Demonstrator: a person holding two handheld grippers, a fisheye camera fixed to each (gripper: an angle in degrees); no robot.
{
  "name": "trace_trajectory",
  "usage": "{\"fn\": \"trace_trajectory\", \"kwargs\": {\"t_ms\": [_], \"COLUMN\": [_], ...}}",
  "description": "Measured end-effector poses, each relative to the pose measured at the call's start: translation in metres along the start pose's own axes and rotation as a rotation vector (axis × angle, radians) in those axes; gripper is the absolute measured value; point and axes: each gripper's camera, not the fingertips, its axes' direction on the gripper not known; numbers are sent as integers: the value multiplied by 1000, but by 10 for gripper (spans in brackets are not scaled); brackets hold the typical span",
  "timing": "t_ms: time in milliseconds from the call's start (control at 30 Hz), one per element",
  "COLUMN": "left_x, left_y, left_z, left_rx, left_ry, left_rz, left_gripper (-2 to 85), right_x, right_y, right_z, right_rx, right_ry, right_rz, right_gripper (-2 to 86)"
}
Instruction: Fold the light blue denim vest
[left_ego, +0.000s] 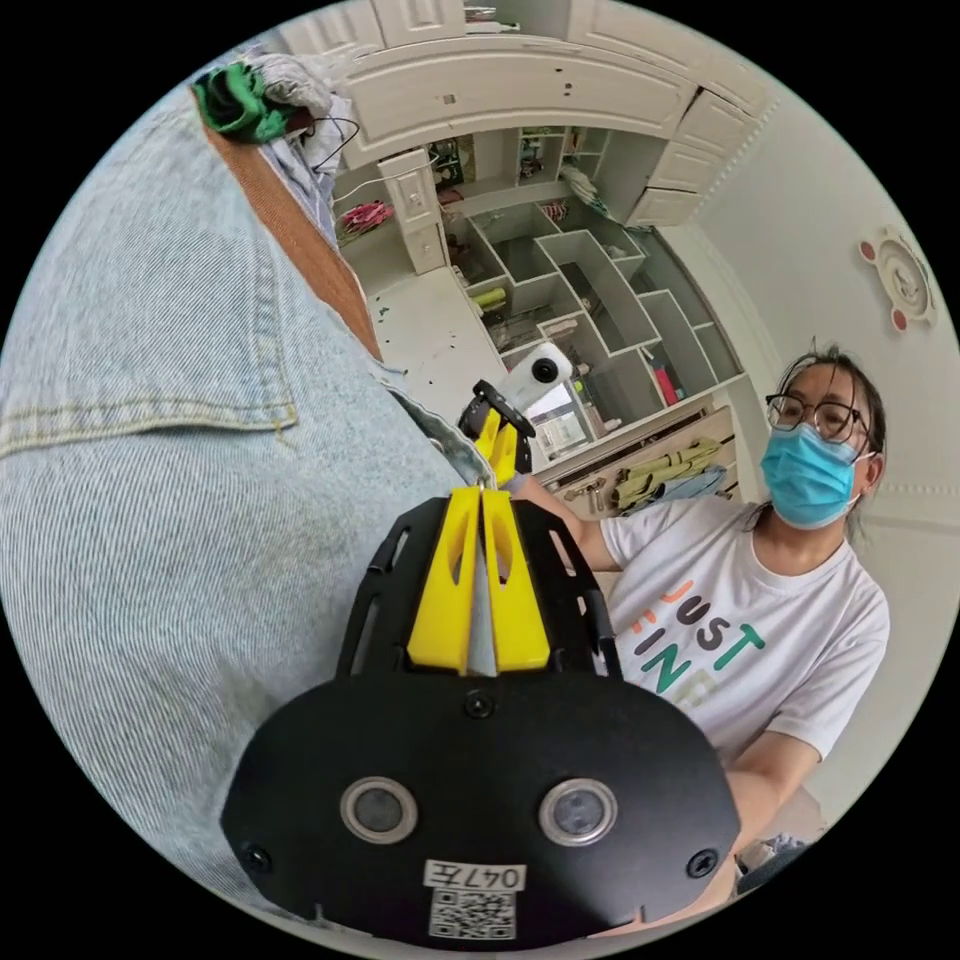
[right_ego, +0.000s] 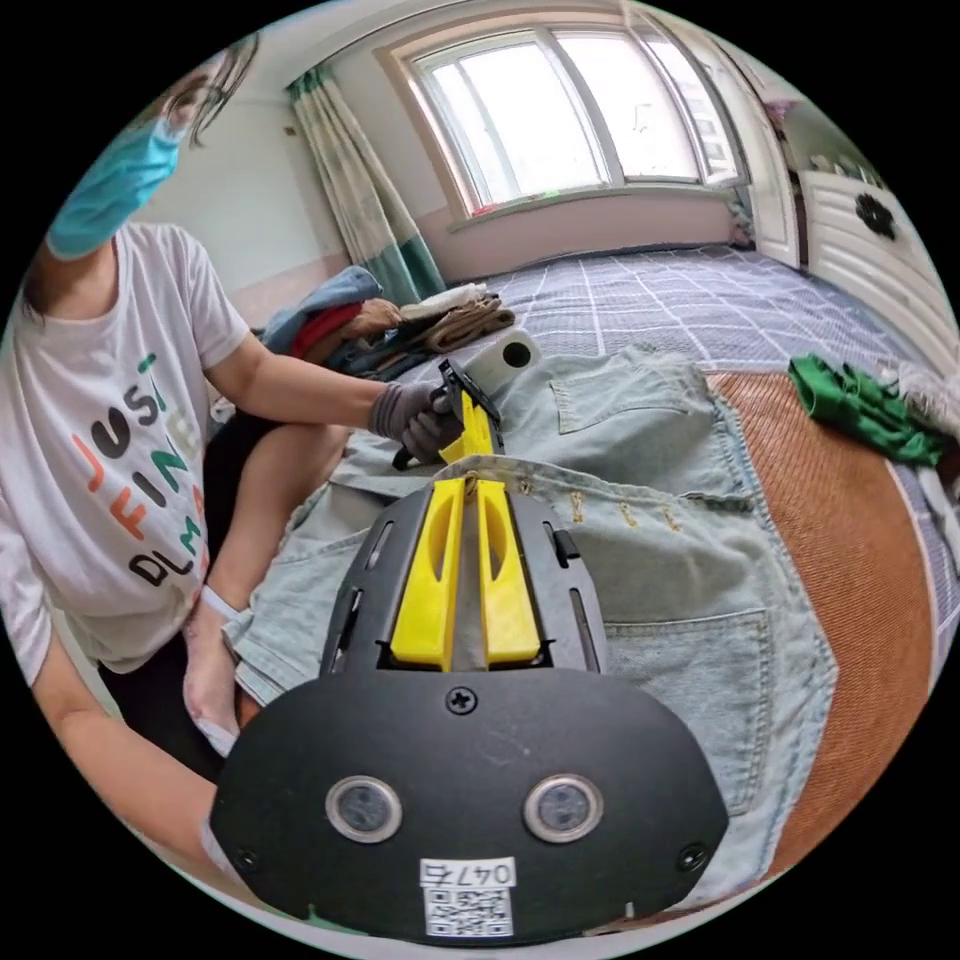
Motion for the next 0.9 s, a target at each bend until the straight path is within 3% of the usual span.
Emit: {"fn": "trace_trajectory", "kwargs": {"t_ms": [200, 333, 667, 900], "left_x": [-36, -46, -59, -63], "left_y": [3, 0, 0, 3], "left_z": [5, 15, 27, 39], "left_rx": [74, 42, 53, 60], "left_ry": [180, 137, 152, 129], "left_rz": [-99, -138, -151, -133], "left_gripper": [-10, -10, -10, -10], "right_x": [-45, -53, -33, -67], "right_y": [-51, -75, -74, -74], "right_z": [-29, -31, -111, -118], "right_rx": [-158, -285, -152, -201], "right_ry": [72, 98, 38, 181], "right_rz": [-216, -274, -192, -385], "right_gripper": [17, 17, 1, -5]}}
